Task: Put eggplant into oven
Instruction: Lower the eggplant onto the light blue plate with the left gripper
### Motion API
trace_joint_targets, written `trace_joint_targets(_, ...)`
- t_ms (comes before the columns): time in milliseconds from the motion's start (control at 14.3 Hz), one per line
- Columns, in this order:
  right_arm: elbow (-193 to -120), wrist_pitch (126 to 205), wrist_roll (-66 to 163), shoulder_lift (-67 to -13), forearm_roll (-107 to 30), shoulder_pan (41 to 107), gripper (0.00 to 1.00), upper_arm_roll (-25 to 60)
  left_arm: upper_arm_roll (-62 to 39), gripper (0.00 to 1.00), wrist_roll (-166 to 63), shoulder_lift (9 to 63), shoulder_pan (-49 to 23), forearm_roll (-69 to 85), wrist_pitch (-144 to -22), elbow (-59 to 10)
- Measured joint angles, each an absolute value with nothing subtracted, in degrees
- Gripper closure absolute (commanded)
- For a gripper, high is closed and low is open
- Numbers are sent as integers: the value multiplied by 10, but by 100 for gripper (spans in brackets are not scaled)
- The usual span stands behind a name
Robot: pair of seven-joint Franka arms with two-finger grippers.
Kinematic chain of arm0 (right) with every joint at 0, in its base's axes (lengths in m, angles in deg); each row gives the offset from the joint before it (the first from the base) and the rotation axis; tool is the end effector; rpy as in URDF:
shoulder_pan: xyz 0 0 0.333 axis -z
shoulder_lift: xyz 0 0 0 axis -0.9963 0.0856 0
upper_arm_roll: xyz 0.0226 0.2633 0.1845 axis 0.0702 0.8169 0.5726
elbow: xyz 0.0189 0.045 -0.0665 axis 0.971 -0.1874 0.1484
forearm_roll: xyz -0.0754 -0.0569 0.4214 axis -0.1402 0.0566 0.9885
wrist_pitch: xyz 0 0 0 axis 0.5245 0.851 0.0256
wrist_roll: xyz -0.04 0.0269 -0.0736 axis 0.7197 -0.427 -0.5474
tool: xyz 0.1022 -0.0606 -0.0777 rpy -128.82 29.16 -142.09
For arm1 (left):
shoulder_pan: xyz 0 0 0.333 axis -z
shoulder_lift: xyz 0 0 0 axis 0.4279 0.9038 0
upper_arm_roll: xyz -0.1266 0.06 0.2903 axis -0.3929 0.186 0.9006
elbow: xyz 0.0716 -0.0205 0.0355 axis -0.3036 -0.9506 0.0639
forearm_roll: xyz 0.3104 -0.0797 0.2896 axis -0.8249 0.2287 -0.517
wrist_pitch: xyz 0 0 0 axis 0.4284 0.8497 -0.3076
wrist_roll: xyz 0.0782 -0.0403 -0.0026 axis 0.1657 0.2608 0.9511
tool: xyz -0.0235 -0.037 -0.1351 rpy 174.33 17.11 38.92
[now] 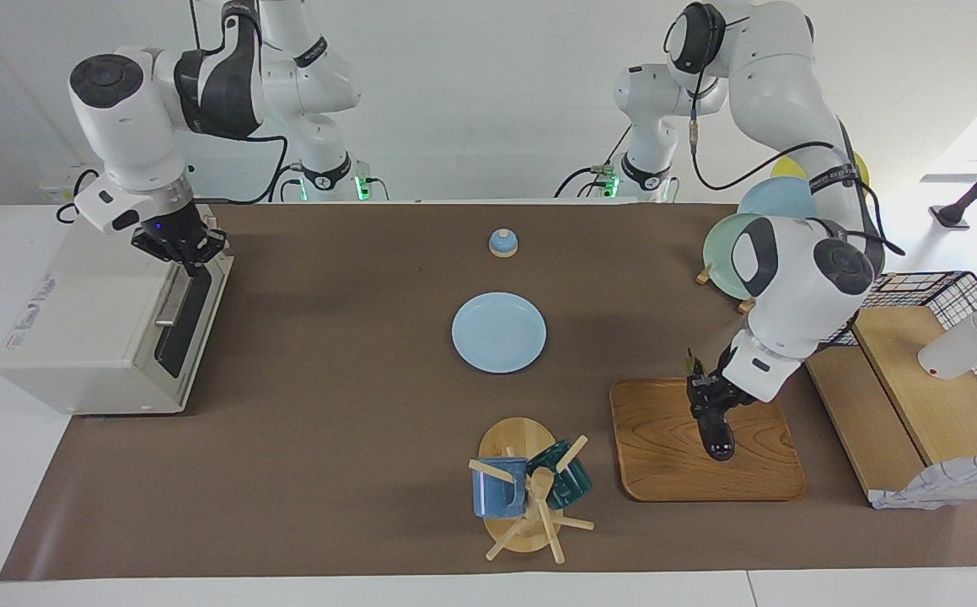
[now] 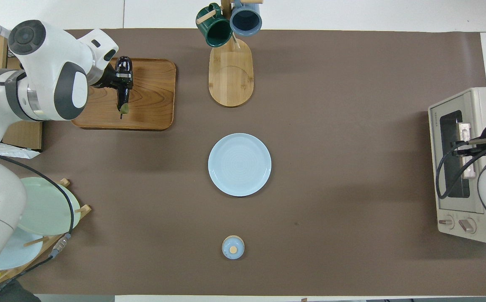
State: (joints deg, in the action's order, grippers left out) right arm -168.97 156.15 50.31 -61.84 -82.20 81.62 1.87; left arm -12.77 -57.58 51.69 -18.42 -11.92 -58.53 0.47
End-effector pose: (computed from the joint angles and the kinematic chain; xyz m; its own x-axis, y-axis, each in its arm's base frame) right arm 0.5526 -0.0751 0.4584 0.9954 0.0815 -0.0499 0.0895 -0.9777 0.1897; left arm 0.7258 -0.1447 0.3870 0.9987 0.0084 0.0510 0.0021 -0.9925 0.1223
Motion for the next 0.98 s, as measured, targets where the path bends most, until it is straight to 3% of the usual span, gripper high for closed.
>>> trace_joint_targets(557,-1708,1580,425,-618,-824,851,100,17,-132,100,-398,431,-40,-108,-542,-73)
trace_joint_targets(976,-1733,1606,423,-619,-824,859,100,17,-133,100,-350,357,55,-91,-724,-293)
